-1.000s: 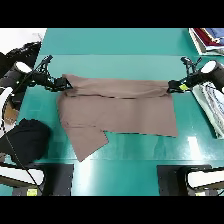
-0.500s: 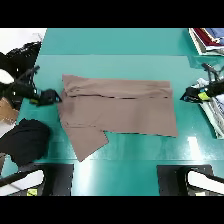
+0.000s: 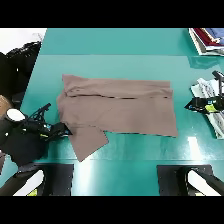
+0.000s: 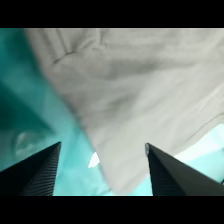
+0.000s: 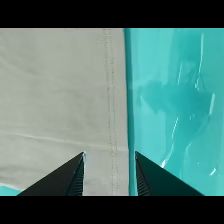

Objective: Fold the shirts.

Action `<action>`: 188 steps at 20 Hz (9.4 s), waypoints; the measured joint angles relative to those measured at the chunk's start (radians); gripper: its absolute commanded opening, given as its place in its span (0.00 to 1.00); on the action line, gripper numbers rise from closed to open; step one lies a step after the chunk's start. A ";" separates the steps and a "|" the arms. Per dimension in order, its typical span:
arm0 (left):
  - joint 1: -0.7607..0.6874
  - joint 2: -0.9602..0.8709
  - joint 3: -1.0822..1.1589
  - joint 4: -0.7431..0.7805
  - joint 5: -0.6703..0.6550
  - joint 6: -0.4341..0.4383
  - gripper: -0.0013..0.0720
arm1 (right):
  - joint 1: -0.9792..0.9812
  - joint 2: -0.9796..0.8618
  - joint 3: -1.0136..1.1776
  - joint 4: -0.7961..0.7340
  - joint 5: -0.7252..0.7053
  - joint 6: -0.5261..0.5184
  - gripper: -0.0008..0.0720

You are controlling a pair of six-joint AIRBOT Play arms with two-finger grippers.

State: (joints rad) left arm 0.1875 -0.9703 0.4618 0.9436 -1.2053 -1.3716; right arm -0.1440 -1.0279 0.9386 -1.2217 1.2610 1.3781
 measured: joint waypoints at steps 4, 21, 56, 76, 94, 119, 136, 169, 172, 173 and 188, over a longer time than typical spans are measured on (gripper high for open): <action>0.000 0.012 -0.061 -0.120 0.076 0.043 0.70 | -0.001 0.057 -0.008 0.000 0.007 0.000 0.53; -0.001 0.015 0.001 -0.194 0.149 0.121 0.05 | -0.364 -0.121 -0.399 0.224 0.100 -0.157 0.54; -0.001 0.017 0.345 -0.033 0.059 -0.026 0.05 | 0.058 -0.128 0.122 0.048 0.128 0.060 0.03; -0.018 -0.349 0.604 -0.181 0.129 0.101 0.05 | -0.114 -0.594 0.409 0.252 0.209 -0.127 0.97; -0.525 -0.484 0.705 -0.189 0.360 0.022 0.05 | -0.060 -0.727 0.295 0.399 0.174 -0.308 0.03; -0.718 -0.867 1.059 -0.151 0.264 -0.041 0.05 | 0.417 -0.522 1.006 0.539 0.269 -0.042 0.03; -0.373 -0.608 1.154 0.098 0.011 -0.040 0.05 | 0.688 -0.634 1.070 0.546 0.225 -0.048 0.03; -0.133 -0.349 0.574 0.069 0.069 0.062 0.67 | 0.501 -0.617 0.489 0.333 0.093 0.000 0.69; -0.142 -0.358 0.537 0.071 0.096 0.068 0.67 | 0.500 -0.617 0.486 0.338 0.098 0.000 0.69; -0.143 -0.365 0.529 0.072 0.095 0.068 0.67 | 0.500 -0.617 0.484 0.337 0.100 0.000 0.69; -0.146 -0.143 0.431 0.087 -0.137 0.249 1.00 | 0.480 -0.507 0.484 0.248 0.113 -0.028 0.81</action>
State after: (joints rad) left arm 0.0410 -1.1137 0.8925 1.0306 -1.3426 -1.1229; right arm 0.3355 -1.5352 1.4223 -0.9741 1.3743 1.3499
